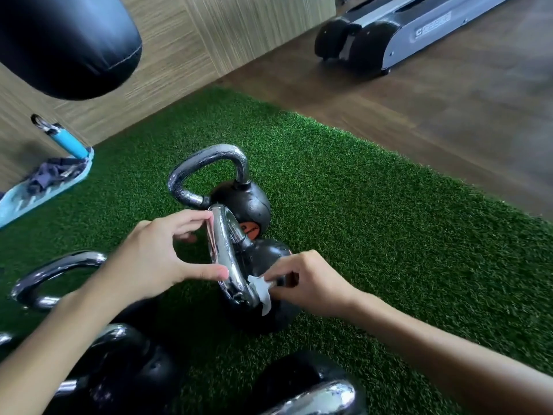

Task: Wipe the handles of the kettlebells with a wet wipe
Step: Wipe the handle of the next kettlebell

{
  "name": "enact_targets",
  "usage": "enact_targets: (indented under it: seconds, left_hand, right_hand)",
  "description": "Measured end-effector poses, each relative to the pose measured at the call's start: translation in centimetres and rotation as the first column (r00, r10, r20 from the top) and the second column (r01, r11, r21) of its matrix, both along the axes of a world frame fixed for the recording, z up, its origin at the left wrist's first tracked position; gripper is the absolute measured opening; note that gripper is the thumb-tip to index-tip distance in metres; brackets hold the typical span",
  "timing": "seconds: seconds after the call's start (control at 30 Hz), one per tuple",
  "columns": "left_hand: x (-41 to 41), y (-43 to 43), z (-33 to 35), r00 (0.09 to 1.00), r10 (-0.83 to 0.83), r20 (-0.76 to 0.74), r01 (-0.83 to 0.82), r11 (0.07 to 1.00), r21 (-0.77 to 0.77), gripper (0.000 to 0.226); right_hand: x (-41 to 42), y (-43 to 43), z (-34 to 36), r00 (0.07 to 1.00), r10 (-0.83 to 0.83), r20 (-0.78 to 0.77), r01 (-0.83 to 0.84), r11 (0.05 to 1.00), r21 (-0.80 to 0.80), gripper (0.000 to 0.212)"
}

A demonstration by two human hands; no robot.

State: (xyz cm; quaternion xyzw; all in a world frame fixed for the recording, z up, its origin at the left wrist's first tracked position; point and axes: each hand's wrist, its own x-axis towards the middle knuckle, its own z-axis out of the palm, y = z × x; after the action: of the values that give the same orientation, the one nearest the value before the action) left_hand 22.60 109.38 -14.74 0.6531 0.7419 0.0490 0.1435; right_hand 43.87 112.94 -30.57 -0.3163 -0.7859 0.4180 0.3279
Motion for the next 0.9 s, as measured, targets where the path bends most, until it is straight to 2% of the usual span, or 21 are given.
enact_targets:
  seconds: [0.13,0.3,0.37,0.47,0.63,0.8,0.9]
  left_hand:
    - [0.4,0.1,0.4,1.0,-0.001,0.023,0.002,0.999,-0.032,0.117]
    - [1.6,0.0,0.6,1.0,0.015,-0.018,-0.016,0.998,-0.06,0.118]
    - [1.5,0.0,0.6,1.0,0.026,-0.011,-0.027,0.998,-0.051,0.117]
    - [1.4,0.2,0.4,0.999,0.045,-0.001,-0.045,0.998,-0.036,0.116]
    - [1.2,0.2,0.1,0.998,0.062,0.011,-0.061,0.998,-0.026,0.115]
    - [1.2,0.2,-0.1,0.998,0.065,0.027,-0.064,0.998,-0.018,0.113]
    - [1.2,0.2,-0.1,0.997,0.067,0.037,-0.066,0.998,-0.022,0.114]
  right_hand:
    - [-0.9,3.2,1.2,0.997,0.032,0.069,-0.043,0.986,0.162,0.02]
    - [-2.1,3.9,1.2,0.937,0.284,0.202,-0.334,0.897,0.288,0.018]
    - [-1.9,4.0,0.9,0.933,0.32,0.162,-0.352,0.907,0.231,0.022]
    - [-1.8,4.3,0.5,0.931,0.363,0.049,-0.364,0.932,0.007,0.026]
    - [-2.6,4.5,0.6,0.922,0.326,-0.207,-0.377,0.876,-0.302,0.023]
    - [-2.1,4.6,0.5,0.916,0.313,-0.25,-0.382,0.87,-0.312,0.024]
    - [-3.7,4.6,0.9,0.965,0.118,-0.235,-0.178,0.951,-0.254,0.019]
